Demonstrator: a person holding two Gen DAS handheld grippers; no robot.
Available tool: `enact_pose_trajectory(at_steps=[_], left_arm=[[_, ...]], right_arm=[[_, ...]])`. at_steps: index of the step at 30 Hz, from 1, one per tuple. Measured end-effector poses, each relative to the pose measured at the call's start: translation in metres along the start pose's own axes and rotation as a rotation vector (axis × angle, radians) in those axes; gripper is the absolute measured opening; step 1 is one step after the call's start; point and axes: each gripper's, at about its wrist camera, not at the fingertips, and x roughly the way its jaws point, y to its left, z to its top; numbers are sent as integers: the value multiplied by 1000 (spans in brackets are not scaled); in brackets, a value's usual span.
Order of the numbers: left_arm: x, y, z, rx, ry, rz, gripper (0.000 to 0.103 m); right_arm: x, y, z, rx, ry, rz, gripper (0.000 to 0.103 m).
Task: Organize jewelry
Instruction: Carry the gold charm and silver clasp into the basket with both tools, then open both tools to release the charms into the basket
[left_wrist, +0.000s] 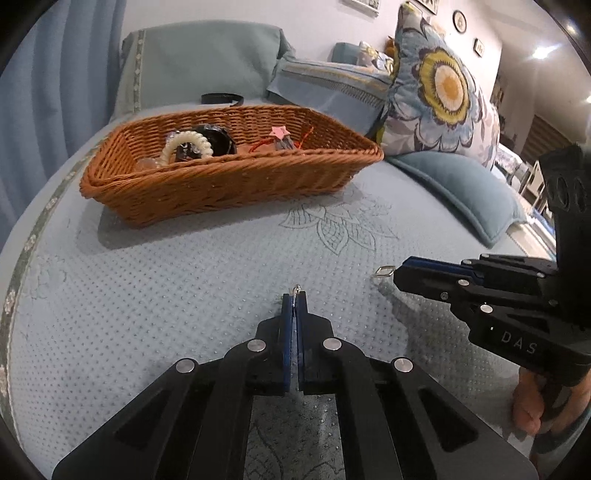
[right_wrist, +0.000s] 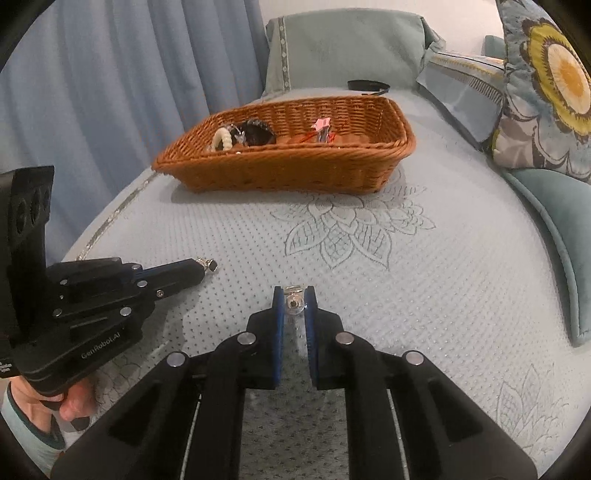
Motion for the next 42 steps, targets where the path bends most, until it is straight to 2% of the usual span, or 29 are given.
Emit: enact_pose_trajectory(at_steps=[8, 12, 18, 22, 25, 30, 36, 39, 42], left_arm=[[-16, 7, 2, -36, -75, -52, 0], [-29, 7, 8, -44, -122, -41, 0], [-56, 17, 47, -53, -231, -23, 0], [-53, 26, 83, -53, -269, -29, 0], [-32, 30, 109, -55, -269, -28, 0], [16, 34, 128, -84, -222, -28, 0], [58, 38, 132, -87, -167, -4, 0], [69, 43, 131, -107, -147, -12, 0], [76, 44, 127, -106, -125, -28, 0]], right_arm=[[-15, -4, 5, 25, -60, 33, 9], [-26, -3, 13, 30, -108, 39, 9], [-38, 3, 55, 20, -190, 35, 9], [-28, 1, 103, -8, -224, 2, 9], [-10, -7, 130, 3, -210, -12, 9], [40, -34, 153, 79, -121, -29, 9], [69, -58, 158, 119, -62, -58, 9], [82, -62, 155, 114, -14, -60, 9], [85, -62, 152, 111, -4, -59, 9]])
